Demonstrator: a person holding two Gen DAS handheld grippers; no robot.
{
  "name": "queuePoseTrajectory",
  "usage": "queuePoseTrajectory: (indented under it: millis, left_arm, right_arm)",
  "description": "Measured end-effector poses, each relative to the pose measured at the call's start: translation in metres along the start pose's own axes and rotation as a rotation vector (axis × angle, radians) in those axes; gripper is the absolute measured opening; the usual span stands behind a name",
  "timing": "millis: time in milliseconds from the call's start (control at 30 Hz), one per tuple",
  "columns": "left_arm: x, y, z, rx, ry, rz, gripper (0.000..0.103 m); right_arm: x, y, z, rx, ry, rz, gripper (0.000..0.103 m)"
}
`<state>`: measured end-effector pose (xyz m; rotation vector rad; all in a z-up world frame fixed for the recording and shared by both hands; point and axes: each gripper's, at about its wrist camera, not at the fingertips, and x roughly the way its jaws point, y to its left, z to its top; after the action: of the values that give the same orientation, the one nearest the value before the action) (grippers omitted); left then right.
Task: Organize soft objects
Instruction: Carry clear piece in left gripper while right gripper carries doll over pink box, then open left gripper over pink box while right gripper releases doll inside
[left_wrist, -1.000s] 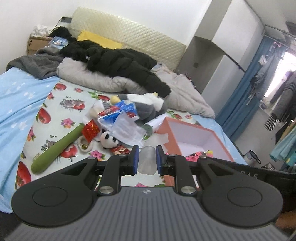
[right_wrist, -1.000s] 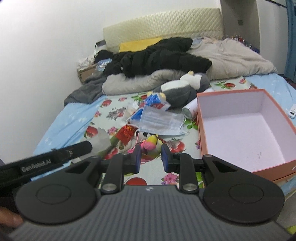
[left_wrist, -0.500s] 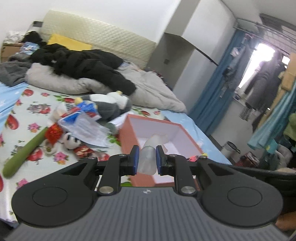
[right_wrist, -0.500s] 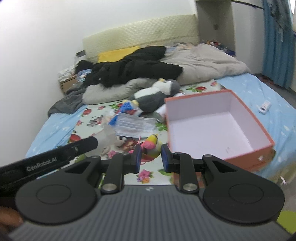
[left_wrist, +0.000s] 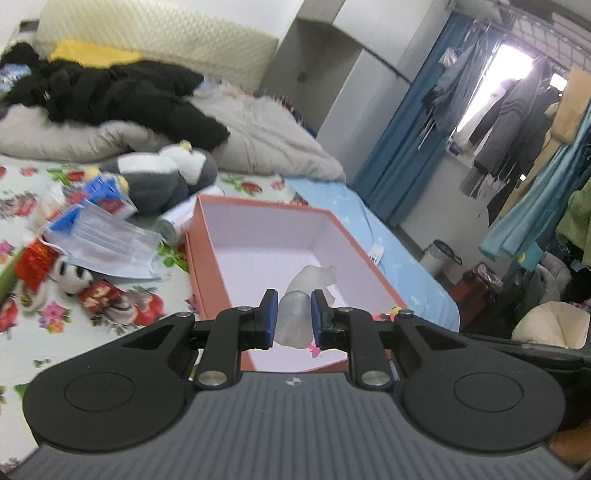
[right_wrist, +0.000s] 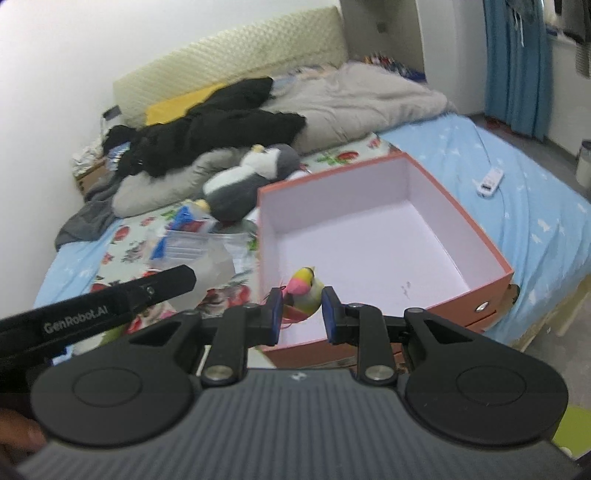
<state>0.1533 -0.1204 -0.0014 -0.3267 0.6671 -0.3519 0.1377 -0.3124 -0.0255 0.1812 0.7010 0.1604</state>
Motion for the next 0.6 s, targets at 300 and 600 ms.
queuePoseTrajectory:
  millis: [300,600]
  left_arm:
    - [0.123,0.011,0.021,0.014,0.156,0.029,0.023]
    - [0.205,0.016,0.032,0.055,0.253,0.035,0.023]
  right_arm:
    - [0.084,-0.056,0.021,0.058,0.111,-0.042,0.026]
    - [0.151,-0.094,0.028,0.073,0.207,-0.068,0.026]
